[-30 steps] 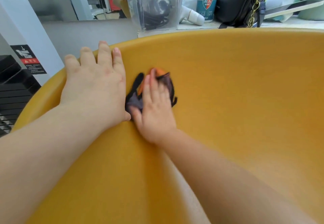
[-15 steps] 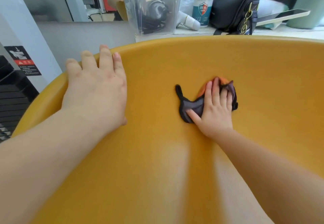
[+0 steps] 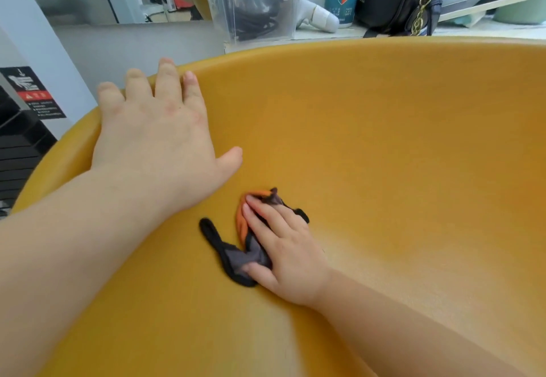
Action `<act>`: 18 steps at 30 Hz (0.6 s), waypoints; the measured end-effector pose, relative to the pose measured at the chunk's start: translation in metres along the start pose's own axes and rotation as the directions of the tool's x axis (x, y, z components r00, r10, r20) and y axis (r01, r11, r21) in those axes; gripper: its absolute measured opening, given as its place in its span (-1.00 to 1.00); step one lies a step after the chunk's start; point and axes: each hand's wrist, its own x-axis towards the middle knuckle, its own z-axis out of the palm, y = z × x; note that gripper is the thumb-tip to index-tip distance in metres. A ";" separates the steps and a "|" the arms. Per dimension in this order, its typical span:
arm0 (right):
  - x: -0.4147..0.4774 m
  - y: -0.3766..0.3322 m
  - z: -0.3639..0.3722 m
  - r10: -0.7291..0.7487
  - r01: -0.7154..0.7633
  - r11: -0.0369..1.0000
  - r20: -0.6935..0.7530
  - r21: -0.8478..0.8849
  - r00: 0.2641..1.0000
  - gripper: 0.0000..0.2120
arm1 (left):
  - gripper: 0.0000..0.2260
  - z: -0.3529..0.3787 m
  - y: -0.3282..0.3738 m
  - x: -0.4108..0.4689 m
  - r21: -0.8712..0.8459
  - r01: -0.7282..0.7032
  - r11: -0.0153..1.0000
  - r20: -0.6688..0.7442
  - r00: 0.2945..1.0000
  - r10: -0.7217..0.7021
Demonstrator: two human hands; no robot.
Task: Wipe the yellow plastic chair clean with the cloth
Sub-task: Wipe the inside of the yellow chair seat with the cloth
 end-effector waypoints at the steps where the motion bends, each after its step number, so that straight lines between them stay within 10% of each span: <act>1: -0.013 0.008 -0.001 -0.012 0.012 1.000 0.016 -0.006 1.000 -0.21 | 0.02 0.000 0.000 0.000 0.002 0.000 1.000 -0.003 1.000 0.000; 12: -0.049 0.038 -0.004 0.300 -0.300 0.946 -0.015 -0.120 0.954 -0.04 | 0.02 0.002 -0.001 0.001 -0.008 0.004 1.000 -0.004 1.000 -0.004; 18: 0.089 0.066 -0.050 0.680 -0.678 0.724 -0.301 0.130 0.669 0.02 | -0.19 0.001 0.000 0.003 -0.102 0.031 0.994 0.001 1.000 -0.031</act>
